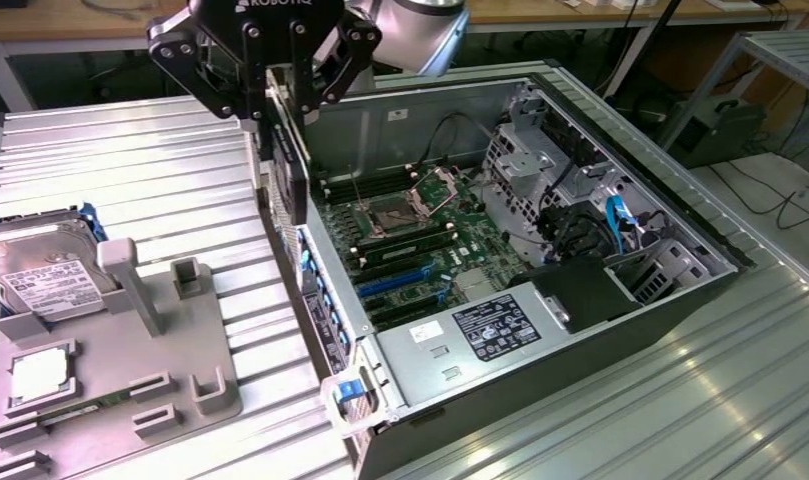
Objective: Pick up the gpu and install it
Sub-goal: 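Pick up the gpu and move the gpu toward the slot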
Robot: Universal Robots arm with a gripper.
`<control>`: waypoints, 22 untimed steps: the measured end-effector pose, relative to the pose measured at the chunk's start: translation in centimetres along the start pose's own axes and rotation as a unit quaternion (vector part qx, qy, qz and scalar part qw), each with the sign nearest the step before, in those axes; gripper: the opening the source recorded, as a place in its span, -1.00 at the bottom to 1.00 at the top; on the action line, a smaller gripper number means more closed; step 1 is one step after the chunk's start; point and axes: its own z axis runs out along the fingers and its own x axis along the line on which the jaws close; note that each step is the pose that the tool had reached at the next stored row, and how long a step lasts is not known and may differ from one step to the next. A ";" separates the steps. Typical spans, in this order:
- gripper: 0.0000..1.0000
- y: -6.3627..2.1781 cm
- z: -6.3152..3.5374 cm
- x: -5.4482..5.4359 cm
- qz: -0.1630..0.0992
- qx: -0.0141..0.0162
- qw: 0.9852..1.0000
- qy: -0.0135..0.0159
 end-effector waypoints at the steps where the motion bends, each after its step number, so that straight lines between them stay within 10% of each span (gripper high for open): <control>1: -0.44 0.00 0.00 -0.1 0.000 0.000 1.000 0.000; 22: -0.44 0.01 0.06 -3.1 0.000 0.000 1.000 0.000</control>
